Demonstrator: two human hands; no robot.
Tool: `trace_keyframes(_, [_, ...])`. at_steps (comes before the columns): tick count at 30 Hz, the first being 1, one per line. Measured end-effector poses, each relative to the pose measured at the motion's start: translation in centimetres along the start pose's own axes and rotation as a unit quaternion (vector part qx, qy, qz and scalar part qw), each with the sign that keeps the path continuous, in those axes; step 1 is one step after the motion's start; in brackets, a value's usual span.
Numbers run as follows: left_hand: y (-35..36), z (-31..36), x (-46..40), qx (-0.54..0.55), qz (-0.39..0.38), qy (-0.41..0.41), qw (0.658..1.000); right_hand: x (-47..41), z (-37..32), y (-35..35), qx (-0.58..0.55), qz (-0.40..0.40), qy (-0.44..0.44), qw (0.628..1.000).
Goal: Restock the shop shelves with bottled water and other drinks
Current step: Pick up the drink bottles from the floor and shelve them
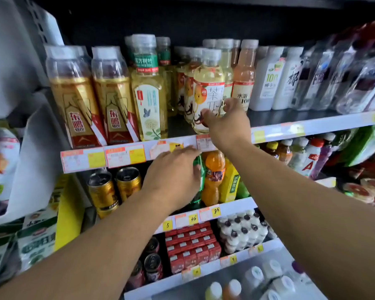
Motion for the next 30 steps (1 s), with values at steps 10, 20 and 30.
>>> trace_keyframes(10, [13.2, -0.7, 6.0, 0.078, -0.116, -0.02, 0.99, 13.1, 13.4, 0.8, 0.053, -0.072, -0.104, 0.991])
trace_keyframes(20, [30.7, -4.1, 13.0, 0.12, -0.279, -0.075, 0.95, 25.0, 38.9, 7.7, 0.345, -0.391, 0.179, 0.834])
trace_keyframes(30, [37.6, -4.6, 18.3, 0.153, -0.337, -0.1, 0.924, 28.1, 45.1, 8.9, 0.392, -0.398, 0.179, 0.81])
Point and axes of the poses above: each hand's wrist, its own x-axis away from the middle knuckle, its own y-axis out of the palm, z = x × y, the point moved 8 cm from there along -x, towards the middle knuckle, and after that the axes turned 11 degrees about -x, right-handed, at the moved point
